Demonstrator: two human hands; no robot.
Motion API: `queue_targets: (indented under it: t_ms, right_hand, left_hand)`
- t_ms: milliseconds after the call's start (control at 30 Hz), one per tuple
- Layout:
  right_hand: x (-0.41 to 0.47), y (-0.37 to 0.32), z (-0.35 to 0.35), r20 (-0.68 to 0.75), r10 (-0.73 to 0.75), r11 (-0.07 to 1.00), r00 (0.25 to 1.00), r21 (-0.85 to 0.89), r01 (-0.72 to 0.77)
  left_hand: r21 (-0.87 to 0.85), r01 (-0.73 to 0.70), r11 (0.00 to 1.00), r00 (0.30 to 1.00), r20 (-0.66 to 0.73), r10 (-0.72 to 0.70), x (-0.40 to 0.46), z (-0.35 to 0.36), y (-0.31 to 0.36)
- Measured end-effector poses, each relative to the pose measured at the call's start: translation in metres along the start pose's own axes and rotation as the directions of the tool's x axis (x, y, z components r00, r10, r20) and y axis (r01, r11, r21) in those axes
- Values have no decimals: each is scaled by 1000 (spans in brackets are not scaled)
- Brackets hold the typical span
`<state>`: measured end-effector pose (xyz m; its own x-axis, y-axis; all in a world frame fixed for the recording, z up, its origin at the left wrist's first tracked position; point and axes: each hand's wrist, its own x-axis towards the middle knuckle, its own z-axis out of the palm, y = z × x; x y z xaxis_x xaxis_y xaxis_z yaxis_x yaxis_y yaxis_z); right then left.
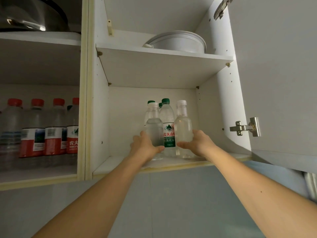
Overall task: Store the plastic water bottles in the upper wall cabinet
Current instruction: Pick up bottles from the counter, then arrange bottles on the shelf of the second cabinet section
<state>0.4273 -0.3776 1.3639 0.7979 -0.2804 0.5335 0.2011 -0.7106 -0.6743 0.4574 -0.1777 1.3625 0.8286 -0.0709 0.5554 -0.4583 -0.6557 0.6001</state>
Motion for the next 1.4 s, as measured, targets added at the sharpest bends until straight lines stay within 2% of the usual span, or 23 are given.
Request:
queue_targets:
  t_ms: [100,200,267,367,433,500,567,667,767,867,933,1000,1067,1133,1267,1400]
  right_hand:
    - [-7,0,-6,-17,-30,993,999,-118,28]
    - [-28,0,-7,-178,-128,987,976,-115,108]
    - [-52,-1,-2,-287,-218,975,933,-107,195]
    - [-103,5,17,-382,-409,910,828,-103,402]
    - [-142,18,36,-384,-490,864,782,-97,494]
    - [-180,38,56,-328,-498,862,803,-91,498]
    - [-217,60,77,-221,-422,906,879,-75,416]
    - [-270,94,105,-31,-221,975,975,-39,220]
    - [-318,129,127,137,-36,997,990,-64,45]
    - [-364,167,148,256,157,978,954,-172,-115]
    - [-391,195,159,360,290,951,887,-211,-225]
    - [-414,222,170,478,399,913,783,-281,-294]
    - [-434,244,179,553,474,878,685,-362,-314]
    - [-448,261,187,589,522,848,616,-433,-304]
    - [-458,283,201,600,584,808,547,-495,-319]
    - [-455,292,209,632,597,803,495,-466,-372]
  left_hand:
    - [95,-94,991,994,-42,98,-13,-19,-2]
    - [81,-239,968,956,-156,249,-34,-41,-5]
    - [48,-368,929,901,-229,369,-56,-51,-8]
    - [30,-554,832,781,-328,531,-99,-55,-22]
    - [84,-611,788,720,-355,596,-129,-48,-39]
    - [97,-606,789,728,-331,600,-157,-36,-60]
    - [60,-564,823,784,-275,557,-183,-21,-82]
    - [2,-470,883,867,-187,462,-223,9,-121]
    - [-56,-336,940,942,-26,335,-267,46,-160]
    - [-63,-171,983,965,192,180,-317,87,-199]
    - [-18,-51,999,930,364,54,-350,113,-222]
    - [55,67,996,852,517,-85,-382,135,-243]
    - [117,131,984,778,603,-175,-410,152,-262]
    - [160,180,971,732,637,-241,-432,165,-278]
    - [200,289,936,666,660,-347,-454,195,-291]
    - [219,311,925,652,659,-375,-451,229,-286]
